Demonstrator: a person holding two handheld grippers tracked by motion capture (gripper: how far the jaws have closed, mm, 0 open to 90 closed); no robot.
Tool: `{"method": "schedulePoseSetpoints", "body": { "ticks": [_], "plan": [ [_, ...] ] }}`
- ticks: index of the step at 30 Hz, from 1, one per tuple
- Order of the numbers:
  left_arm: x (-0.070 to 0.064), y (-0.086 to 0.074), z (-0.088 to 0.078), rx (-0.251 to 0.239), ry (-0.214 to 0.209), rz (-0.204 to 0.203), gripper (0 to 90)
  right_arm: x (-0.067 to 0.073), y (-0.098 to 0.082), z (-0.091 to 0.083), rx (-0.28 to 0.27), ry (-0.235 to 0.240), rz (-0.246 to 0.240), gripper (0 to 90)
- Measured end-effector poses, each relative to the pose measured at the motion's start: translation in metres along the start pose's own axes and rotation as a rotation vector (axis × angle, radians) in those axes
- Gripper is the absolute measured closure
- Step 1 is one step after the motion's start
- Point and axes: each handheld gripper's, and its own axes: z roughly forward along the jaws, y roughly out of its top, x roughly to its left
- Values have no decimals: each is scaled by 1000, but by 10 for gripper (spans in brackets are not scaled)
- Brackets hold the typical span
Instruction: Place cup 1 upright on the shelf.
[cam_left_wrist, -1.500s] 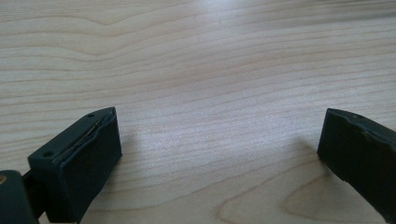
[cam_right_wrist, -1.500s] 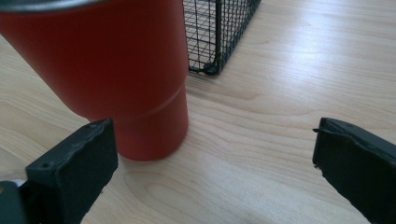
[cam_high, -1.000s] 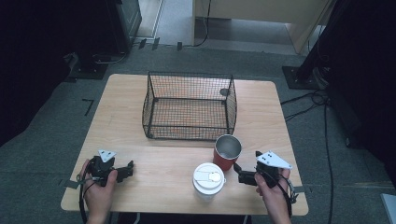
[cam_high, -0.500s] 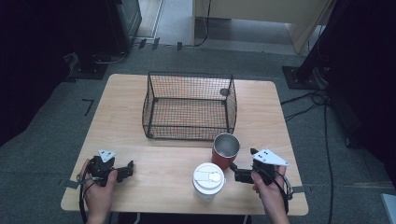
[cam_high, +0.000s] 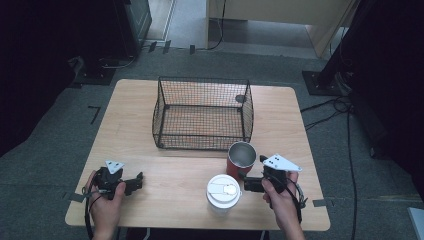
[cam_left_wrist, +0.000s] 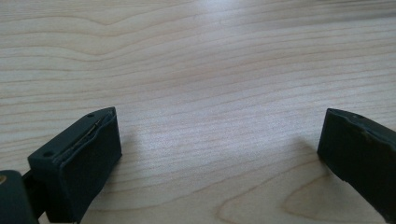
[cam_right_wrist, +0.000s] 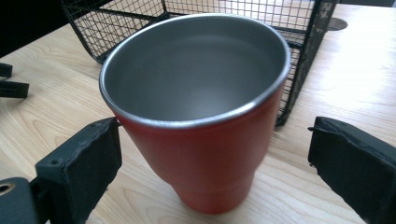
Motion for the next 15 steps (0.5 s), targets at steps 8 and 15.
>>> {"method": "schedulePoseSetpoints", "body": {
  "ticks": [8, 15],
  "plan": [
    [0, 0, 0, -1, 0, -1, 2, 3, 5, 14, 7, 14, 9, 16],
    [0, 0, 0, 0, 0, 0, 2, 6, 12, 23, 14, 14, 7, 16]
  ]
}}
